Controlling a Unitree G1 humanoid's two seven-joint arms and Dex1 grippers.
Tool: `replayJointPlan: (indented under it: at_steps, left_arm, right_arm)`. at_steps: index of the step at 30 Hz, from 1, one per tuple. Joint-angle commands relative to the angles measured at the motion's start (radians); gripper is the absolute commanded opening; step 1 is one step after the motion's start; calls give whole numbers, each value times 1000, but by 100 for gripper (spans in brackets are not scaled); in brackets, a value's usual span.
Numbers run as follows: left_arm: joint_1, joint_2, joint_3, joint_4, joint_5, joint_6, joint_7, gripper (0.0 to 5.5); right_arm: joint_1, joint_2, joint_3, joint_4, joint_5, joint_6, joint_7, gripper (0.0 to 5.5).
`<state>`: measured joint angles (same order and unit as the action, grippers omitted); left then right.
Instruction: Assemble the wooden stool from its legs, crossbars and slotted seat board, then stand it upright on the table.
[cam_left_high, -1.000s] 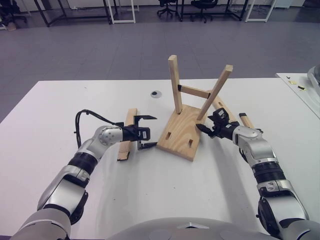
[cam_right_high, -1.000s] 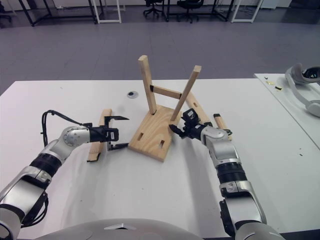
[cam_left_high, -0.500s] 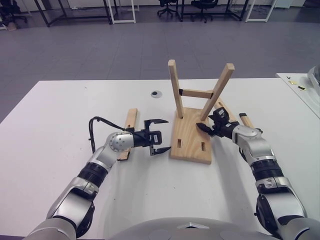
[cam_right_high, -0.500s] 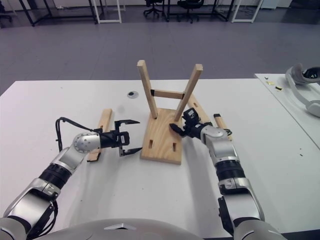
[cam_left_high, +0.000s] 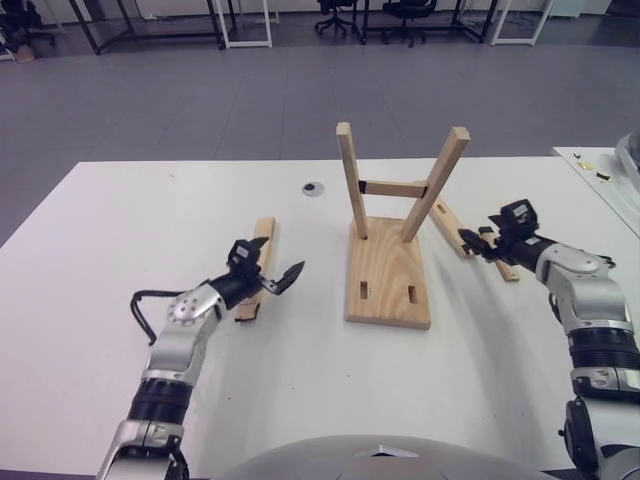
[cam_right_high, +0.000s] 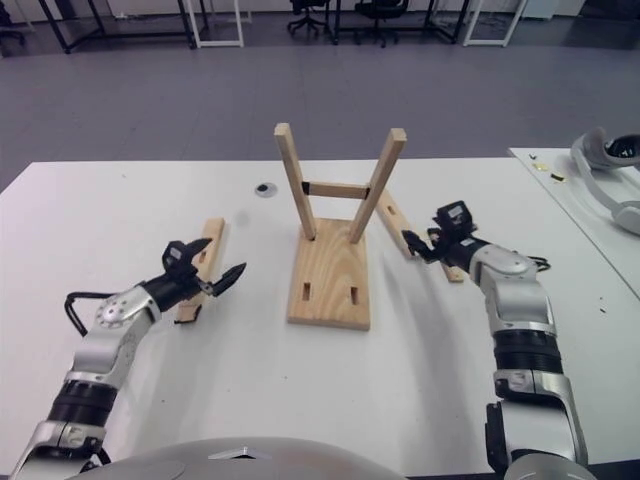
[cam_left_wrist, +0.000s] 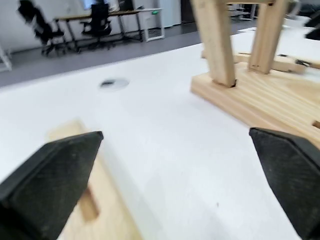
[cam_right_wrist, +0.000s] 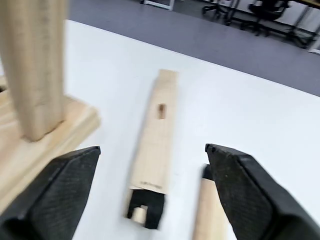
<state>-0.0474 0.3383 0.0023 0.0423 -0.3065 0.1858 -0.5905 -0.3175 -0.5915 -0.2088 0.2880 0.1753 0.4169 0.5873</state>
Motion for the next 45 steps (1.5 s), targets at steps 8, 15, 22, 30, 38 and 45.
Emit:
replayJointPlan:
  at_steps: [8, 15, 22, 30, 38, 45]
  left_arm:
    - [24, -47, 79, -49, 18, 152, 204, 540]
    - [22, -37, 80, -41, 23, 150, 198, 540]
    - [34, -38, 70, -41, 34, 137, 196, 540]
    - [28, -47, 74, -43, 39, 133, 191, 540]
    - [36, -56, 63, -63, 45, 137, 195, 540]
    - [58, -71, 59, -78, 45, 138, 205, 540]
  right_arm:
    - [70, 10, -15, 186, -55, 102, -169, 393]
    - [9, 19, -89, 114, 21, 101, -198, 393]
    - [-34, 81, -83, -129, 62, 247, -287, 393]
    - [128, 134, 2, -152, -13, 310, -360, 393]
    - [156, 162, 44, -117, -59, 293, -394, 393]
    - [146, 167, -22, -75, -23, 284, -383, 274]
